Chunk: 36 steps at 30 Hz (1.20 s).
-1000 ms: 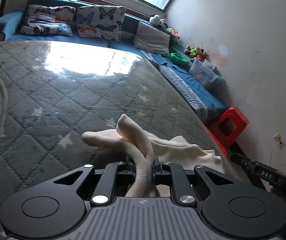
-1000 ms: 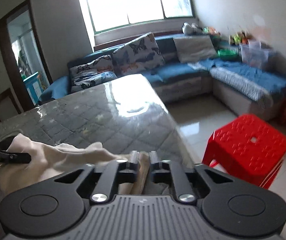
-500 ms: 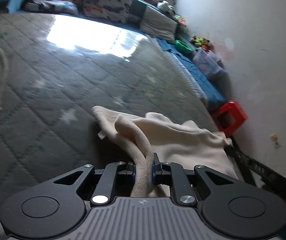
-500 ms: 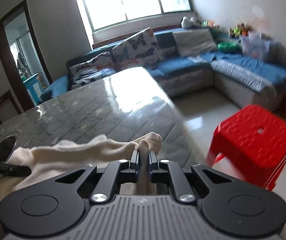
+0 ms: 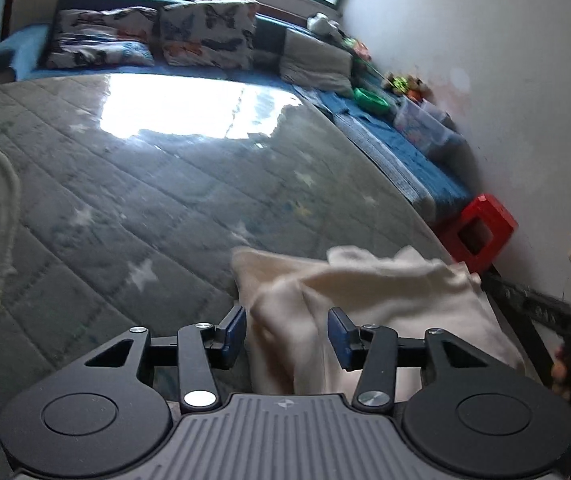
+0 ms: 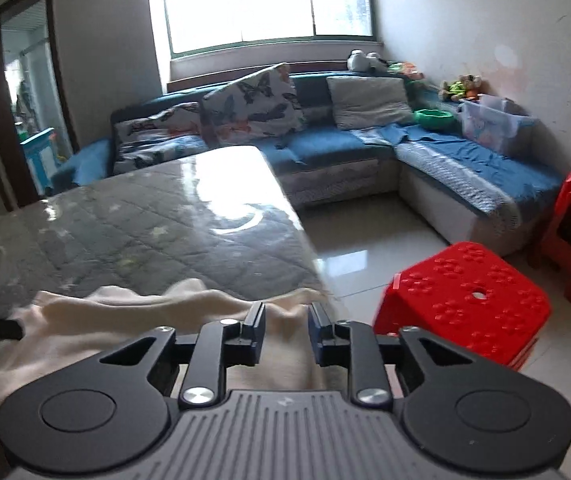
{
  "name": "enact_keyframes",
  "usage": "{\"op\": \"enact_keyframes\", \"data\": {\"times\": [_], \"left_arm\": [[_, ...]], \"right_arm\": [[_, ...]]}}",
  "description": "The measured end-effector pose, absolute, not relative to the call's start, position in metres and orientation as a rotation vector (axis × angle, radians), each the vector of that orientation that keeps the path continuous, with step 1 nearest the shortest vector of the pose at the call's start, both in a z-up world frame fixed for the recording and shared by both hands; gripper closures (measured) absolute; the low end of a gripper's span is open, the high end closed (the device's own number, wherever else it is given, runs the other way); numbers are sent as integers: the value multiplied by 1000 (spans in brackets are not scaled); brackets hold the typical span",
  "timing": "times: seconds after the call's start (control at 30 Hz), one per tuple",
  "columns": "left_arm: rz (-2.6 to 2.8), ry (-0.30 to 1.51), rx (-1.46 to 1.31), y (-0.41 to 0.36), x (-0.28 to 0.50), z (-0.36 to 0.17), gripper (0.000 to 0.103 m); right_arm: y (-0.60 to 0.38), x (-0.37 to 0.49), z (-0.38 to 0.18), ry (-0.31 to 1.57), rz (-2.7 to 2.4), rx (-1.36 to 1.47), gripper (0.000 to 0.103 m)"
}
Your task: Fold clothes
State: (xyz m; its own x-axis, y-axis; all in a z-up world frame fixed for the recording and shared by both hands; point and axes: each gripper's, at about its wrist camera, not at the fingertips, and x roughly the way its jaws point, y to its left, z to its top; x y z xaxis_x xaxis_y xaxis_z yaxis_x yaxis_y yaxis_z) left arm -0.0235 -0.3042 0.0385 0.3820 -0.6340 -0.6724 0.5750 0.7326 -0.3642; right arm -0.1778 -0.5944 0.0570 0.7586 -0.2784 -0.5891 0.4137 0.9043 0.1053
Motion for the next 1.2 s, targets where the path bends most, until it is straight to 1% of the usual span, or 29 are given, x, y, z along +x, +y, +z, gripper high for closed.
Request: {"op": "enact_keyframes", "data": {"times": [0.13,0.3,0.43,0.47,0.5,0.53,0.6,0.63,0.67,0.7,0.8,0.87,0.97,1.13,1.2], "left_arm": [[-761,882,-38,-315,-17,35,55],[-743,870,-2,-327,-9,27,55],[-740,863,24,-332,-8,28,54],[-739,861,30,-334,-8,29,54],[-742,857,30,-334,-8,30,51],[-745,848,35,-336,-10,32,50],[-747,832,52,-340,-13,33,41],[-745,827,65,-344,-14,33,39],[-744,823,78,-347,-15,32,36],[-740,821,91,-350,-16,31,35],[-721,824,122,-359,-15,27,34],[-718,817,133,-363,-16,25,32],[-714,813,139,-365,-16,24,30],[-705,814,151,-368,-17,24,28],[-701,819,147,-368,-17,24,25]], "right_arm": [[-589,-164,52,623,-330,244,76],[-589,-147,40,647,-343,249,69],[-590,-139,36,662,-357,235,67],[-589,-138,38,660,-358,230,64],[-587,-139,41,648,-358,229,57],[-585,-139,42,639,-353,228,54],[-580,-138,44,631,-342,222,49],[-578,-136,44,631,-336,218,47],[-576,-133,42,637,-335,217,43],[-574,-129,39,644,-334,215,39],[-571,-123,34,649,-353,198,31],[-569,-122,36,647,-354,197,29],[-567,-122,38,648,-343,197,21],[-563,-115,34,682,-351,156,17],[-561,-115,38,676,-347,151,16]]}}
